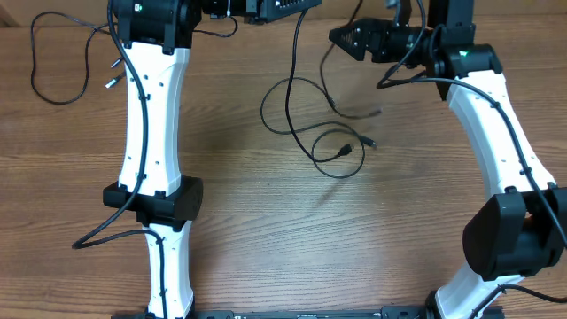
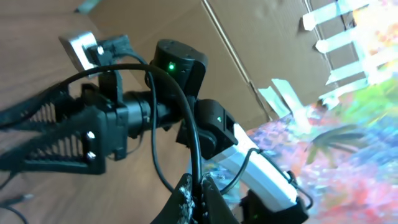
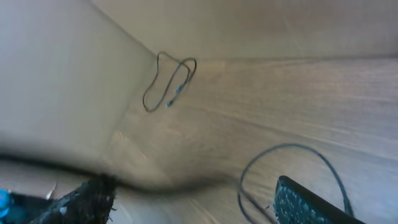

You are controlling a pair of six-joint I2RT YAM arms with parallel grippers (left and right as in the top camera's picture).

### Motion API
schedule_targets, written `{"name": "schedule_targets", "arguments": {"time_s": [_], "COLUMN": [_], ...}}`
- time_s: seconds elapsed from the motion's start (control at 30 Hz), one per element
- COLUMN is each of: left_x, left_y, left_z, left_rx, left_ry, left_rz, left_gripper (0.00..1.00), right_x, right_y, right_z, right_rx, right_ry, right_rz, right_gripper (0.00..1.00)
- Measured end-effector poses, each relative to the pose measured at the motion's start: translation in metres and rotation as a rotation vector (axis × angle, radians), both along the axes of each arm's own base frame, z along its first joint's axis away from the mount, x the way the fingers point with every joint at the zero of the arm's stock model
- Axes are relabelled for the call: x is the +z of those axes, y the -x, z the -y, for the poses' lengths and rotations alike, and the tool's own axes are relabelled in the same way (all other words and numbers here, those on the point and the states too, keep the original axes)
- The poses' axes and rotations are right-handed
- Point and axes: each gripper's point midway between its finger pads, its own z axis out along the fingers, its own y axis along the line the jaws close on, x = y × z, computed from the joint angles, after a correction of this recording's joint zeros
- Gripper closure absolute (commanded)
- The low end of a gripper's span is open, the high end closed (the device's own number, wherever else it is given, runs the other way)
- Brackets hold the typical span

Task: Untangle cables

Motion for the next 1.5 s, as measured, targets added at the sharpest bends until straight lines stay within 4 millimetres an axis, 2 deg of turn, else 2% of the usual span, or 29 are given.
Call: {"name": "schedule_targets", "arguments": {"time_s": [0.07, 0.1, 0.13, 0.2, 0.23, 0.37, 0.57, 0.83, 0.87, 0.9, 1.0, 1.27, 1.4, 1.5], "left_x": [0.0, 0.0, 0.0, 0.0, 0.001, 0.002, 0.004, 0.005, 0.005, 0.005, 0.005, 0.005, -0.007, -0.034], "left_y": [0.0, 0.0, 0.0, 0.001, 0.001, 0.004, 0.01, 0.014, 0.014, 0.014, 0.014, 0.013, 0.009, 0.002], "left_z": [0.0, 0.0, 0.0, 0.0, 0.0, 0.0, 0.002, 0.006, 0.006, 0.006, 0.006, 0.005, 0.001, -0.006], "left_rx": [0.001, 0.003, 0.004, 0.003, 0.001, -0.011, -0.04, -0.059, -0.058, -0.058, -0.057, -0.055, -0.021, 0.068], "left_ry": [0.001, 0.002, 0.002, 0.004, 0.006, 0.012, 0.023, 0.027, 0.027, 0.027, 0.027, 0.027, -0.005, -0.1], "left_rz": [-0.028, -0.041, -0.052, -0.071, -0.08, -0.105, -0.146, -0.176, -0.18, -0.183, -0.19, -0.173, -0.129, -0.173], "left_gripper": [0.96, 0.96, 0.96, 0.96, 0.96, 0.96, 0.96, 0.96, 0.96, 0.96, 0.96, 0.96, 0.84, 0.63], "right_x": [0.003, 0.005, 0.006, 0.007, 0.008, 0.01, 0.019, 0.025, 0.026, 0.027, 0.027, 0.021, 0.014, 0.007], "right_y": [-0.002, -0.004, -0.005, -0.007, -0.007, -0.009, -0.014, -0.01, -0.01, -0.01, -0.009, -0.007, -0.003, 0.0], "right_z": [-0.003, -0.003, -0.003, -0.004, -0.004, -0.004, -0.005, -0.018, -0.019, -0.021, -0.023, -0.022, -0.022, -0.021], "right_rx": [-0.009, -0.013, -0.02, -0.03, -0.031, -0.038, -0.049, -0.022, -0.021, -0.016, -0.012, -0.019, -0.022, -0.021], "right_ry": [-0.008, -0.011, -0.014, -0.018, -0.016, -0.022, -0.044, -0.068, -0.068, -0.07, -0.069, -0.071, -0.068, -0.053], "right_rz": [0.005, 0.013, 0.016, 0.016, 0.022, 0.027, 0.055, 0.06, 0.066, 0.071, 0.077, 0.034, -0.012, -0.041], "right_gripper": [0.22, 0.28, 0.35, 0.58, 0.6, 0.61, 0.56, 0.56, 0.57, 0.64, 0.96, 0.96, 0.96, 0.96]}}
